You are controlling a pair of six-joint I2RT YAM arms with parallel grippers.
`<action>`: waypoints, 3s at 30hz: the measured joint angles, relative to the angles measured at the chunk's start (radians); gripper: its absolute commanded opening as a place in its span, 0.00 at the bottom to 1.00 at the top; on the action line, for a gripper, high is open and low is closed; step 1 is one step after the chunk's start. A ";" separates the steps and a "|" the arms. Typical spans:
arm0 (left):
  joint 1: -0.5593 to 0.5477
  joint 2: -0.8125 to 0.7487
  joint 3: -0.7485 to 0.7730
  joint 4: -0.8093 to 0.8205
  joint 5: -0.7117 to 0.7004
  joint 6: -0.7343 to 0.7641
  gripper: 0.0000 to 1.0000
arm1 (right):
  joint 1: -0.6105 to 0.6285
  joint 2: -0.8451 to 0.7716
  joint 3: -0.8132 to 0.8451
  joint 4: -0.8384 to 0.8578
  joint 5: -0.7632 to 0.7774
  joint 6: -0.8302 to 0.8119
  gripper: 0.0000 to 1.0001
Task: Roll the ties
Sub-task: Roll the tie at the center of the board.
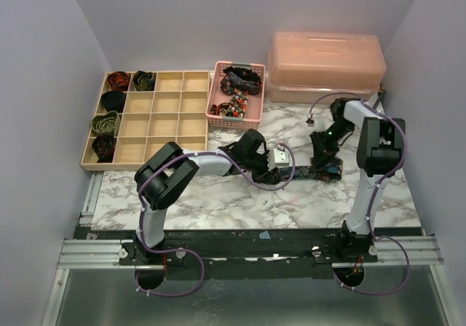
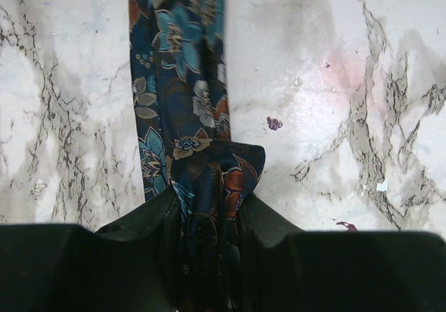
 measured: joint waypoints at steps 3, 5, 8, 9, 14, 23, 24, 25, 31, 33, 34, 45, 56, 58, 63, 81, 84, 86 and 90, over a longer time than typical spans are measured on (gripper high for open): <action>0.000 0.002 0.001 0.000 -0.006 0.000 0.24 | -0.116 0.001 0.062 -0.006 0.107 -0.053 0.30; 0.000 0.002 0.003 -0.001 -0.008 0.000 0.24 | -0.180 0.003 0.121 0.002 0.172 -0.088 0.40; 0.000 0.002 0.006 -0.004 -0.009 -0.002 0.24 | -0.227 -0.008 0.201 -0.010 0.191 -0.114 0.46; 0.000 0.002 0.008 -0.006 -0.010 -0.003 0.24 | -0.224 -0.015 0.219 -0.020 0.176 -0.114 0.46; 0.000 0.006 0.018 -0.021 -0.011 -0.010 0.24 | -0.132 -0.058 0.225 -0.075 0.012 -0.083 0.44; 0.002 0.007 0.025 -0.035 -0.016 -0.013 0.24 | -0.054 -0.074 0.031 -0.078 -0.026 -0.017 0.38; 0.004 0.007 0.025 -0.035 -0.017 -0.016 0.24 | -0.093 -0.068 0.028 -0.078 0.006 -0.017 0.38; 0.005 0.007 0.025 -0.036 -0.018 -0.016 0.24 | -0.141 -0.059 0.029 -0.071 0.038 -0.018 0.38; 0.013 0.008 0.027 -0.036 -0.023 -0.034 0.24 | -0.434 -0.011 0.138 -0.064 0.248 -0.074 0.43; 0.013 0.009 0.029 -0.038 -0.023 -0.038 0.24 | -0.464 -0.013 0.195 -0.082 0.274 -0.093 0.43; 0.013 0.010 0.032 -0.040 -0.023 -0.038 0.24 | -0.464 -0.017 0.217 -0.089 0.275 -0.098 0.43; 0.016 0.015 0.044 -0.057 -0.023 -0.051 0.24 | -0.363 -0.081 -0.037 -0.130 0.202 -0.113 0.42; 0.017 0.016 0.044 -0.061 -0.023 -0.064 0.24 | -0.369 0.013 0.045 -0.101 0.245 -0.096 0.43; 0.017 0.016 0.044 -0.064 -0.023 -0.064 0.24 | -0.369 0.061 0.148 -0.114 0.199 -0.101 0.44; 0.018 0.016 0.044 -0.066 -0.024 -0.064 0.25 | -0.371 0.089 0.248 -0.108 0.120 -0.146 0.51; 0.018 0.017 0.047 -0.070 -0.024 -0.067 0.26 | -0.340 0.128 0.290 -0.019 0.063 0.000 0.17; 0.018 0.019 0.050 -0.074 -0.024 -0.067 0.26 | -0.337 0.134 0.286 -0.004 0.073 0.010 0.09; 0.018 0.019 0.051 -0.076 -0.025 -0.067 0.26 | -0.336 0.132 0.279 -0.003 0.081 0.010 0.06; 0.019 0.019 0.050 -0.076 -0.026 -0.067 0.26 | -0.338 0.118 0.267 -0.008 0.114 0.000 0.01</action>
